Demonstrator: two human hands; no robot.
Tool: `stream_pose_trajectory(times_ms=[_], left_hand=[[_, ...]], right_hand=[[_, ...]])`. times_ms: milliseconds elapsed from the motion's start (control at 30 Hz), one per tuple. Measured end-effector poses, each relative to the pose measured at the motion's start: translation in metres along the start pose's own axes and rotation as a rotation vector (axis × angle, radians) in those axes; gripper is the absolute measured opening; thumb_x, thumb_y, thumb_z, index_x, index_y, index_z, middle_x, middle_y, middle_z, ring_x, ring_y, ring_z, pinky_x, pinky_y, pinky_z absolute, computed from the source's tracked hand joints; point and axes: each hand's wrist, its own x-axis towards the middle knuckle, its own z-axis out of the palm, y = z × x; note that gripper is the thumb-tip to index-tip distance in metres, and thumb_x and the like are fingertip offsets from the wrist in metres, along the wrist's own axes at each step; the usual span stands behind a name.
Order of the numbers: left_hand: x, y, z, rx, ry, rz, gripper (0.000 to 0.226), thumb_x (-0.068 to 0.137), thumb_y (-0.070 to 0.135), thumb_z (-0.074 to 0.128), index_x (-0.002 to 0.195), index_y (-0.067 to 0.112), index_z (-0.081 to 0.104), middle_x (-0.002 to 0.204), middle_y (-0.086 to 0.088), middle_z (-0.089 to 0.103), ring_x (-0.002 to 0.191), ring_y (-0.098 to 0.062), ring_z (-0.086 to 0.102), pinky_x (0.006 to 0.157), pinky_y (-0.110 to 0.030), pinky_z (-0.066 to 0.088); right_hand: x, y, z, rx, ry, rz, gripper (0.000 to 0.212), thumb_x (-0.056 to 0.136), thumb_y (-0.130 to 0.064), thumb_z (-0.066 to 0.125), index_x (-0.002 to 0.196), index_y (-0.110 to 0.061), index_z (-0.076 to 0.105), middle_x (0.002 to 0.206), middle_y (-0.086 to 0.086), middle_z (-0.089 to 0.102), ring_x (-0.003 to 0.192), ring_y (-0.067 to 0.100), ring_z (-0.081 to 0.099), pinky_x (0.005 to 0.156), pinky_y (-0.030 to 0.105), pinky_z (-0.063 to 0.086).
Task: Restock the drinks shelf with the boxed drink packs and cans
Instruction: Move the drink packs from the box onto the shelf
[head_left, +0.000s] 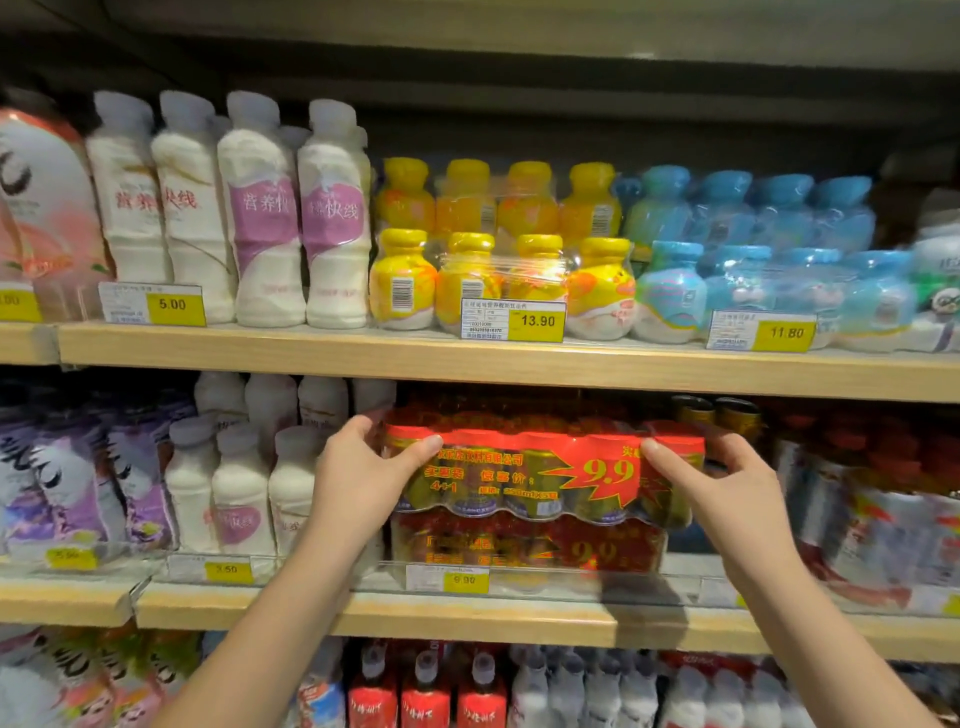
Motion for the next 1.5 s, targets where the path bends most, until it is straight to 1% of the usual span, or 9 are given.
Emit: stream_pose_trajectory(times_ms=[133,267,433,667,800,933,1100,1367,1500], left_hand=[[0.003,-0.004,0.008,0.053,0.016,-0.027,0.105,0.043,0.082,0.072,0.122,0.011,0.064,0.111,-0.002,0.073,0.103,-0.021,0.069,0.09,-0.045,0.057],[0.003,0.0,0.011,0.063,0.01,-0.033,0.07,0.065,0.053,0.086,0.116,0.01,0.067,0.103,0.0,0.072,0.098,-0.02,0.068,0.082,-0.036,0.055],[0.006,0.0,0.017,0.094,0.028,-0.024,0.061,0.075,0.04,0.085,0.124,0.01,0.065,0.09,0.011,0.063,0.085,-0.011,0.059,0.074,-0.027,0.044],[0.007,-0.005,0.024,0.159,0.024,-0.016,0.055,0.076,0.045,0.083,0.118,0.014,0.066,0.079,0.019,0.057,0.079,-0.01,0.058,0.07,-0.028,0.043],[0.015,-0.009,0.025,0.258,-0.002,0.039,0.061,0.077,0.055,0.077,0.127,0.022,0.065,0.077,0.01,0.067,0.071,-0.006,0.061,0.057,-0.027,0.044],[0.014,-0.009,0.028,0.298,-0.014,0.027,0.048,0.08,0.054,0.075,0.112,0.02,0.063,0.075,0.001,0.067,0.069,-0.01,0.06,0.062,-0.033,0.05],[0.009,-0.009,0.029,0.327,-0.02,0.02,0.045,0.083,0.048,0.075,0.077,0.012,0.049,0.072,-0.002,0.057,0.066,-0.01,0.051,0.054,-0.028,0.038],[0.008,-0.012,0.029,0.361,-0.018,0.037,0.048,0.085,0.054,0.07,0.075,0.016,0.043,0.082,-0.005,0.055,0.074,-0.018,0.051,0.064,-0.036,0.038],[0.009,-0.016,0.031,0.348,-0.015,0.03,0.048,0.085,0.055,0.069,0.077,0.014,0.045,0.085,-0.007,0.056,0.075,-0.019,0.053,0.058,-0.034,0.036]], right_hand=[[0.008,0.004,0.005,-0.005,-0.02,0.002,0.076,0.062,-0.065,0.088,0.123,-0.028,0.064,0.113,-0.005,0.072,0.106,0.019,0.069,0.095,0.05,0.057],[0.012,0.008,0.009,0.029,-0.04,0.008,0.061,0.071,-0.048,0.089,0.123,-0.03,0.064,0.114,-0.006,0.07,0.11,0.019,0.066,0.094,0.041,0.053],[0.017,0.007,0.012,0.048,-0.067,-0.002,0.054,0.078,-0.036,0.088,0.124,-0.032,0.06,0.102,-0.025,0.06,0.107,0.015,0.06,0.091,0.034,0.045],[0.019,0.017,0.014,0.027,-0.084,0.011,0.059,0.078,-0.039,0.087,0.131,-0.028,0.063,0.103,-0.022,0.064,0.096,-0.003,0.059,0.085,0.033,0.047],[0.023,0.021,0.017,-0.001,-0.094,0.02,0.067,0.074,-0.049,0.086,0.133,-0.03,0.061,0.108,-0.022,0.064,0.107,0.014,0.063,0.092,0.039,0.052],[0.023,0.024,0.017,-0.007,-0.108,0.015,0.067,0.074,-0.054,0.084,0.133,-0.035,0.06,0.115,-0.015,0.066,0.116,0.02,0.061,0.098,0.047,0.053],[0.022,0.026,0.015,-0.013,-0.105,0.015,0.066,0.073,-0.057,0.083,0.131,-0.039,0.058,0.115,-0.02,0.065,0.119,0.019,0.06,0.099,0.045,0.052],[0.017,0.026,0.014,-0.019,-0.095,0.006,0.064,0.075,-0.055,0.083,0.132,-0.039,0.058,0.122,-0.013,0.064,0.12,0.014,0.054,0.097,0.04,0.045],[0.015,0.027,0.015,-0.022,-0.097,0.015,0.066,0.075,-0.058,0.082,0.132,-0.043,0.055,0.125,-0.011,0.062,0.122,0.014,0.053,0.097,0.04,0.046]])
